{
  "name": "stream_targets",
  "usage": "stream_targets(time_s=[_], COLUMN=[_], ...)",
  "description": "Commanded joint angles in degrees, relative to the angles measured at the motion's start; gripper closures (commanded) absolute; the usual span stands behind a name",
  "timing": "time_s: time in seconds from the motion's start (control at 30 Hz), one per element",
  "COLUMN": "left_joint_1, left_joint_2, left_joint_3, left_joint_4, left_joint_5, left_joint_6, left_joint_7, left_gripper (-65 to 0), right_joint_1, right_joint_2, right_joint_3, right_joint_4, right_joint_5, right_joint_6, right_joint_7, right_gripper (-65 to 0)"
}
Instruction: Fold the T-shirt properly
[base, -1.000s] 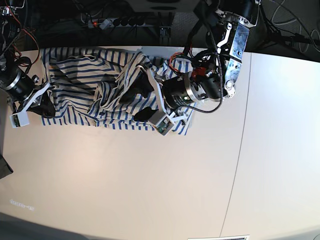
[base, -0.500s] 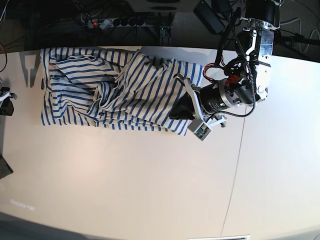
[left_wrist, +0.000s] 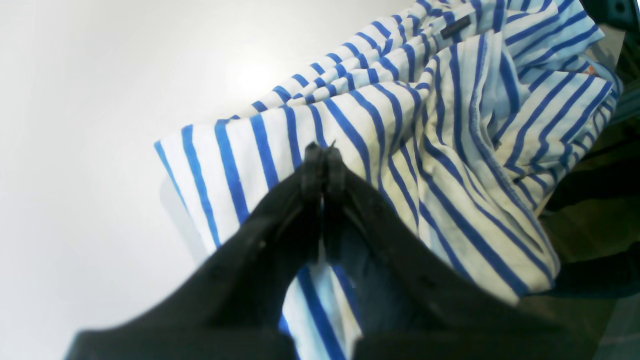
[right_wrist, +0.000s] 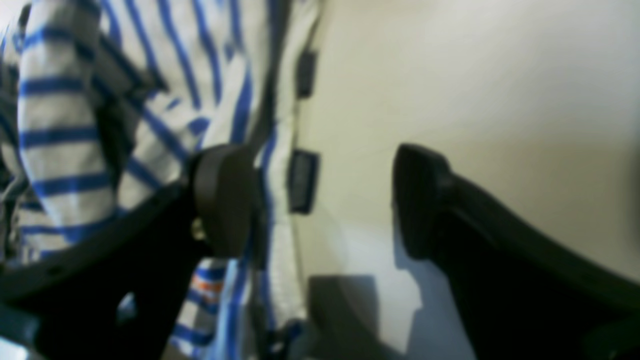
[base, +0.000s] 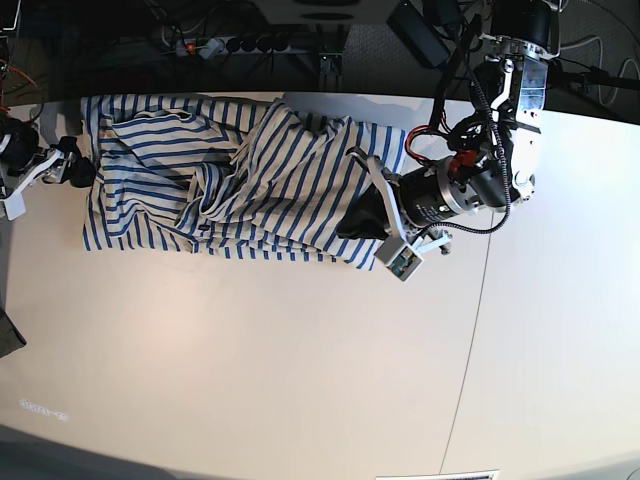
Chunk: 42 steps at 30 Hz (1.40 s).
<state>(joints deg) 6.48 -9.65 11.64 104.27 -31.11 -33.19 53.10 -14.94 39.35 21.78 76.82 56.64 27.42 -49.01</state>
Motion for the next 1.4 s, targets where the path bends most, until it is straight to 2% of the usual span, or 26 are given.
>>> stream_targets(time_s=[0.0,0.47,0.93,1.2,1.37], left_joint_1=[-0.74,-0.76,-0.74,-0.74,-0.74], left_joint_2=[-0.04,-0.04,-0.04,-0.04,-0.04], left_joint_3=[-0.09,-0.09,-0.09,-0.09,-0.09], left_joint_4=[0.98,0.98,0.98,0.98,0.98], left_joint_5=[-1.03,-1.05,-1.03,-1.03,-1.03], left_joint_6=[0.17,0.17,0.17,0.17,0.17], left_joint_7=[-1.42,-1.88,-1.84,-1.84,-1.84], left_gripper=[-0.9,-0.9,-0.9,-0.9,-0.9], right_joint_1=[0.28,0.31,0.31,0.28,0.28], right_joint_2=[1.62,1.64,1.31,-2.78,-3.28], right_joint_3=[0.31,-1.18,-14.93,-15.54,-15.54], right_joint_4=[0.63,0.63,0.63,0.63,0.63], right_joint_5=[1.31,2.93,2.69,0.74,0.42], right_joint_6=[3.89,3.93,3.91,3.91,3.91], right_joint_7=[0.37,-0.74,-0.72,-0.83,-0.92], right_gripper=[-43.9,-43.9,-43.9,-43.9,-43.6])
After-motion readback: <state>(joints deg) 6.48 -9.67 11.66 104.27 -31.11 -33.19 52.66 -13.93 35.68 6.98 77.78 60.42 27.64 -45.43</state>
